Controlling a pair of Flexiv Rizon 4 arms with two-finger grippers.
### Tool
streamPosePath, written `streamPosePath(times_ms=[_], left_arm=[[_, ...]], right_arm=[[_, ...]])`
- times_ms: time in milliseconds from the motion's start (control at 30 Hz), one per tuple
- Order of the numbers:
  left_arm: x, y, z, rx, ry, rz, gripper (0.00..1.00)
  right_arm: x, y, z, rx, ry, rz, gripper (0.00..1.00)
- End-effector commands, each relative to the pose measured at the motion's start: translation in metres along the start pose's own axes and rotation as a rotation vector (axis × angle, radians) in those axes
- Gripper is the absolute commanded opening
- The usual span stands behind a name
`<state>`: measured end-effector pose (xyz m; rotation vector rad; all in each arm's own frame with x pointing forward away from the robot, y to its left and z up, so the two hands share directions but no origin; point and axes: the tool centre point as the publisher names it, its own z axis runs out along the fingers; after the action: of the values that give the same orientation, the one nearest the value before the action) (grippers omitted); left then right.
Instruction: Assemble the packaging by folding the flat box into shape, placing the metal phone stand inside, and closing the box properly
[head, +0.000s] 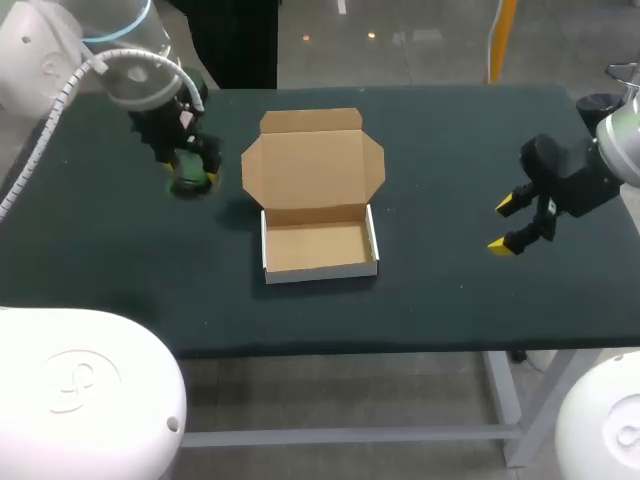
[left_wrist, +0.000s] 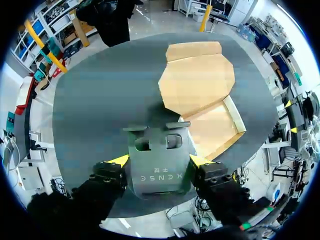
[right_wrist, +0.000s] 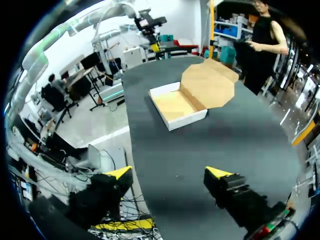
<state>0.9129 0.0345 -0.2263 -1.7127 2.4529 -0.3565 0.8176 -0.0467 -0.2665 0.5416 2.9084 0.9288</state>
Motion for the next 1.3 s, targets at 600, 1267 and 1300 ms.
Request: streamPosePath(times_ms=[600,1267,1300], left_arm=[[0.090,0.001,0.021,0.026,-0.023,0.074,0.00],[0.134,-0.017,0.053,0.019,-0.012,0.163,0.00],[0.136,-0.018,0.056,0.018,-0.009,0.168,0.00]], right_arm=[[0.000,0.000,-0.001,-0.001,0.002,-0.001,1.00],[0.000,0.000,-0.001,-0.001,0.002,-0.001,1.00],[0.000,0.000,-0.001,-0.001,0.002,-0.001,1.00]])
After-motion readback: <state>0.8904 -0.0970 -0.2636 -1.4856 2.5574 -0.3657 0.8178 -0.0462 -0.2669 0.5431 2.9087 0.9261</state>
